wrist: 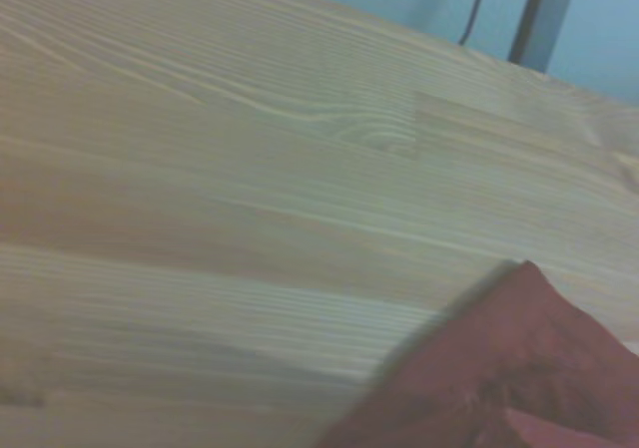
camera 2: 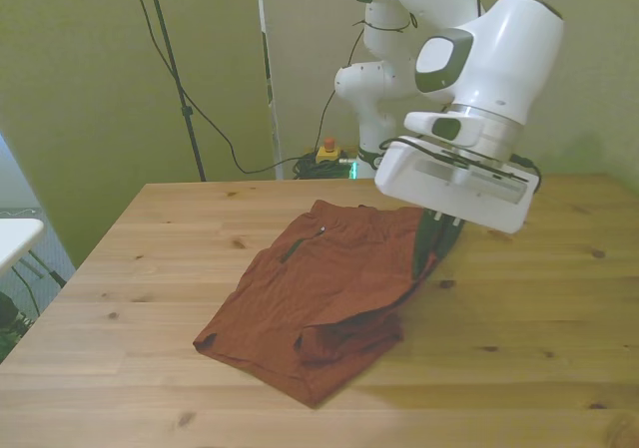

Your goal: Unfold the shorts

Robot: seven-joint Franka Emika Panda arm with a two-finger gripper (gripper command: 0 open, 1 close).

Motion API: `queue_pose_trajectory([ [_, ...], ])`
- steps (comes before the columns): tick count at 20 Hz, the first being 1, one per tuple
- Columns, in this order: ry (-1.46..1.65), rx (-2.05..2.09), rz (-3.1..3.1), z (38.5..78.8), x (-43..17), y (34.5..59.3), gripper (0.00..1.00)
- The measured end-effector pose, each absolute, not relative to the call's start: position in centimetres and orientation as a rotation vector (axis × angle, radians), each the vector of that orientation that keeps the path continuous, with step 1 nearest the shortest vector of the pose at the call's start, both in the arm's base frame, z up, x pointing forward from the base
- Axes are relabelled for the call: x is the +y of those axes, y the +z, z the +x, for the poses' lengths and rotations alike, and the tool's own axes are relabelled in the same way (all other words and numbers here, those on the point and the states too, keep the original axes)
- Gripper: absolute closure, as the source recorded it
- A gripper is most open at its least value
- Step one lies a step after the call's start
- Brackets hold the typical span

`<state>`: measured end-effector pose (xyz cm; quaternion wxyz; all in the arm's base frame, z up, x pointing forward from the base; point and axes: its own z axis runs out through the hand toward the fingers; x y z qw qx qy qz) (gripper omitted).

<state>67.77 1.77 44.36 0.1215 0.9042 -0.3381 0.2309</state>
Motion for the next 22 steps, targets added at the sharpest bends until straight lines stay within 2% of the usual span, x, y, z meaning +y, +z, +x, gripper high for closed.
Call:
queue_pose_trajectory([
  [8,0.662,-0.890,2.685,69.6,9.6,42.7,1.00],
  [15,0.676,-0.793,2.691,69.5,17.9,39.8,1.00],
  [22,0.698,-0.800,2.671,72.3,17.8,37.6,1.00],
])
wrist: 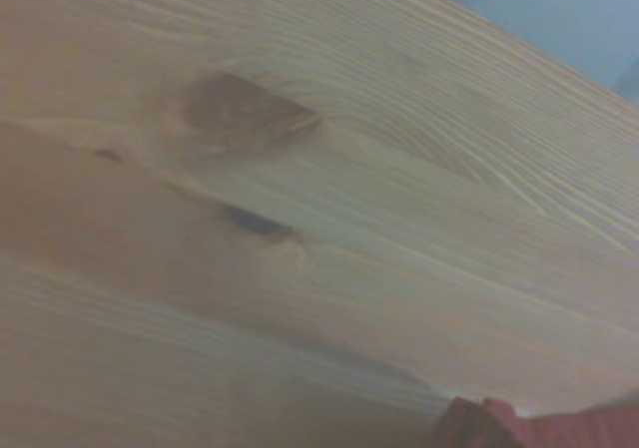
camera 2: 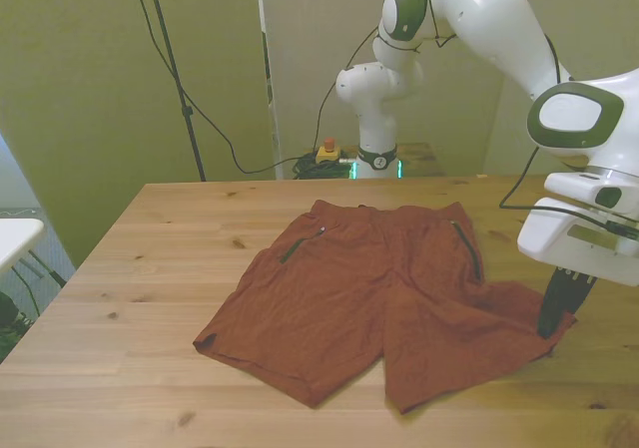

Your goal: Unfold the shorts

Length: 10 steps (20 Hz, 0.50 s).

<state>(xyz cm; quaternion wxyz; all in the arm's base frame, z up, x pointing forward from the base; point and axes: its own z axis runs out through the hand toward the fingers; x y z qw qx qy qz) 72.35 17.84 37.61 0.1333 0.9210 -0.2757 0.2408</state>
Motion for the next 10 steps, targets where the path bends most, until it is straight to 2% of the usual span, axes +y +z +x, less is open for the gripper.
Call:
queue_pose_trajectory([
  [9,0.727,-0.758,2.692,73.9,19.6,37.0,1.00],
  [10,0.728,-0.758,2.691,74.0,19.6,36.9,0.00],
])
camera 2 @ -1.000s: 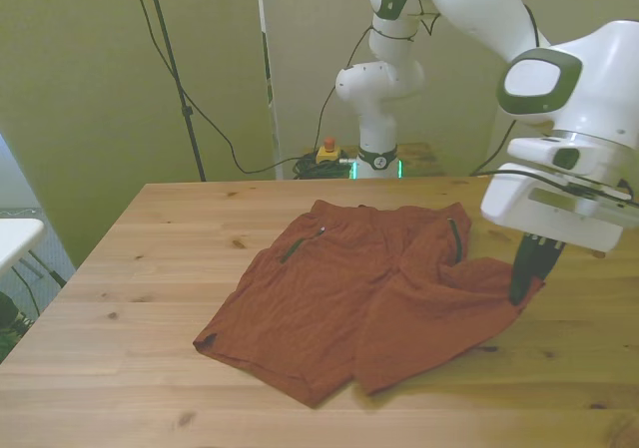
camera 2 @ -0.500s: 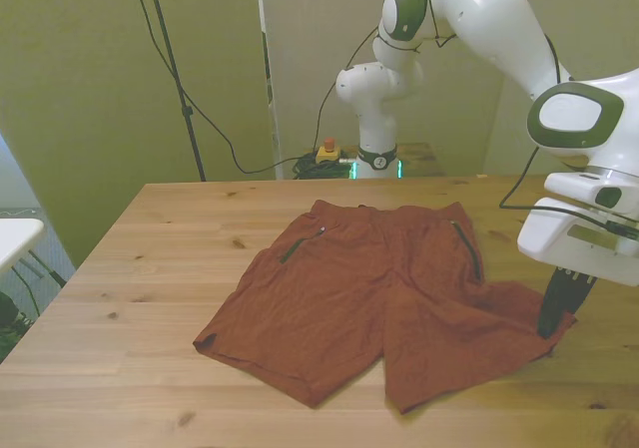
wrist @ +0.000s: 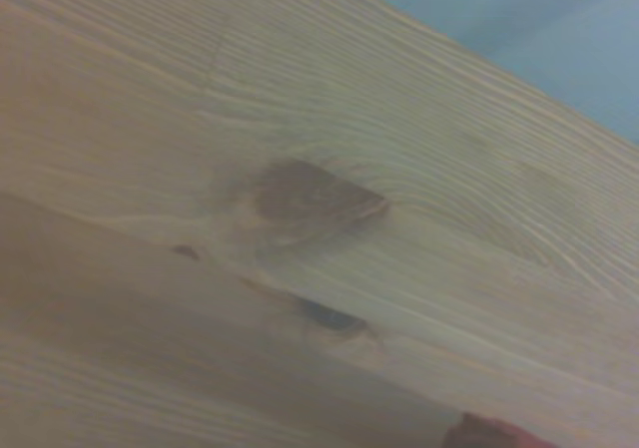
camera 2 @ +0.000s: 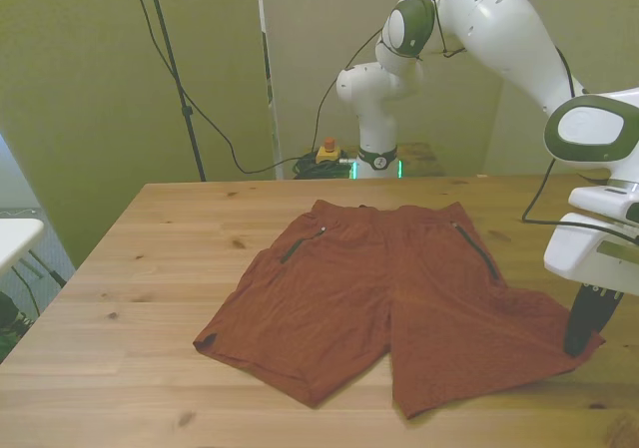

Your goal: Unfold the shorts

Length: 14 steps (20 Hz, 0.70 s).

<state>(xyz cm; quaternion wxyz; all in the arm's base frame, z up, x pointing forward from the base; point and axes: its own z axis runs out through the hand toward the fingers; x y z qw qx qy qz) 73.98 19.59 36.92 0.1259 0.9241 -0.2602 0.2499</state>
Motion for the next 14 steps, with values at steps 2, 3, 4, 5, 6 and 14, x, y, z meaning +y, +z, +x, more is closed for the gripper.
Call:
queue_pose_trajectory([
  [2,0.733,-0.760,2.691,74.06,19.57,37.09,0.00],
  [3,0.735,-0.761,2.692,74.08,19.60,37.18,0.00],
  [4,0.736,-0.761,2.693,74.08,19.65,37.22,0.00],
  [5,0.736,-0.760,2.694,74.07,19.71,37.23,0.00],
  [6,0.736,-0.760,2.695,74.06,19.77,37.22,0.00],
  [14,0.728,-0.767,2.704,74.00,20.06,37.13,0.00],
])
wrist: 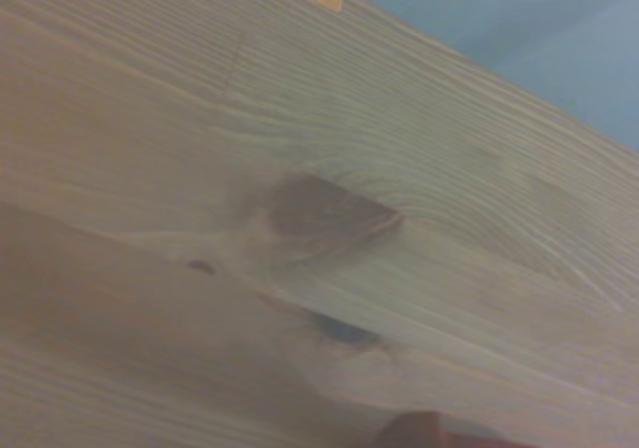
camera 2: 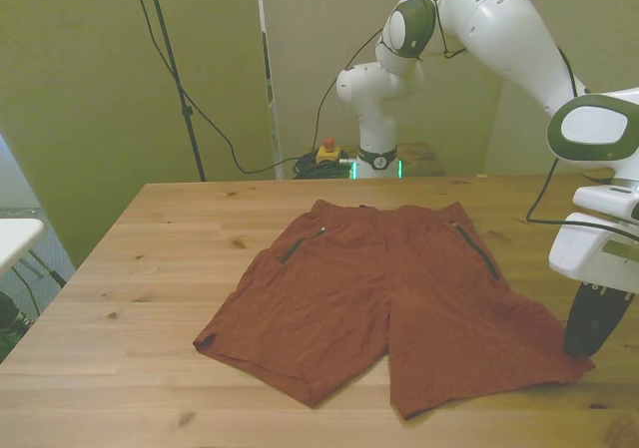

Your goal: Unfold the shorts

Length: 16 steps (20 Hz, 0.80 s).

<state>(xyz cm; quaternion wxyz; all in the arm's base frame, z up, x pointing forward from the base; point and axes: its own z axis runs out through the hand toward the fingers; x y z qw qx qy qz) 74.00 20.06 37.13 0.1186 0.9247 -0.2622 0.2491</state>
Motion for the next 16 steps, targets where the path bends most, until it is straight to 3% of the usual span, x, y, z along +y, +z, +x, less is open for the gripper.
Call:
queue_pose_trajectory([
  [4,0.602,-0.899,2.743,73.1,19.2,38.5,0.00],
  [7,0.631,-0.949,2.748,71.4,18.8,43.0,0.00],
  [11,0.425,-1.070,2.779,65.0,18.8,49.0,0.00],
  [16,0.161,-1.312,2.701,57.2,9.9,53.6,0.00],
])
